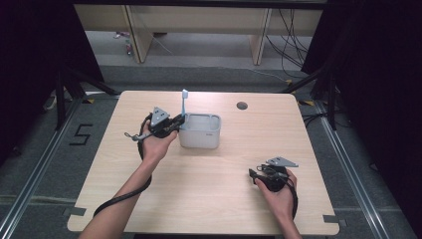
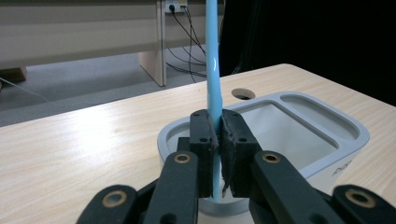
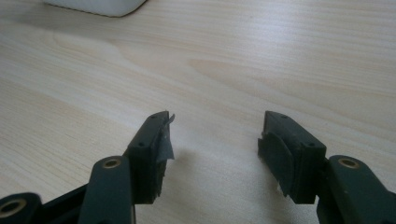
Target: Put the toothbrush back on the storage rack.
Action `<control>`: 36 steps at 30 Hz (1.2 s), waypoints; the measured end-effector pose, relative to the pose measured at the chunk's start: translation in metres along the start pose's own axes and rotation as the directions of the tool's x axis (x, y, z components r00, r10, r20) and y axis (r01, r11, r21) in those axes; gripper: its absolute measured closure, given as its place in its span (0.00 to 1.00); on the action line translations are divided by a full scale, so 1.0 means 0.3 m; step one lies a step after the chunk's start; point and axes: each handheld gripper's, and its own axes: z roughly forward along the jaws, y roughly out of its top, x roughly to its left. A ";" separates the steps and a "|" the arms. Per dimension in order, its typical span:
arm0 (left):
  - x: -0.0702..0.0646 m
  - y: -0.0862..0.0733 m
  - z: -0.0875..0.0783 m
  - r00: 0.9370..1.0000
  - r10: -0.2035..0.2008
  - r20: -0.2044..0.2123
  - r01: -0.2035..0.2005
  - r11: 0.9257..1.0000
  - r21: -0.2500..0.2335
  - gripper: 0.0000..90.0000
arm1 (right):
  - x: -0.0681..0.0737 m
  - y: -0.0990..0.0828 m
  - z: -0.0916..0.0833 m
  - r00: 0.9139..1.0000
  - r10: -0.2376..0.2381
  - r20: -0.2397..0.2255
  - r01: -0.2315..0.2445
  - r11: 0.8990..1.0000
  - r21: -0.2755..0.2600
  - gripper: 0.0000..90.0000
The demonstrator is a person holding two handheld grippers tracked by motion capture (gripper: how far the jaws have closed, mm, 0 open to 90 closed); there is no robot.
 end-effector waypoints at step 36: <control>-0.002 0.003 0.009 1.000 -0.019 -0.010 0.019 0.995 0.098 0.92 | 0.008 -0.010 -0.023 1.000 -0.016 -0.003 0.016 0.985 -0.170 0.50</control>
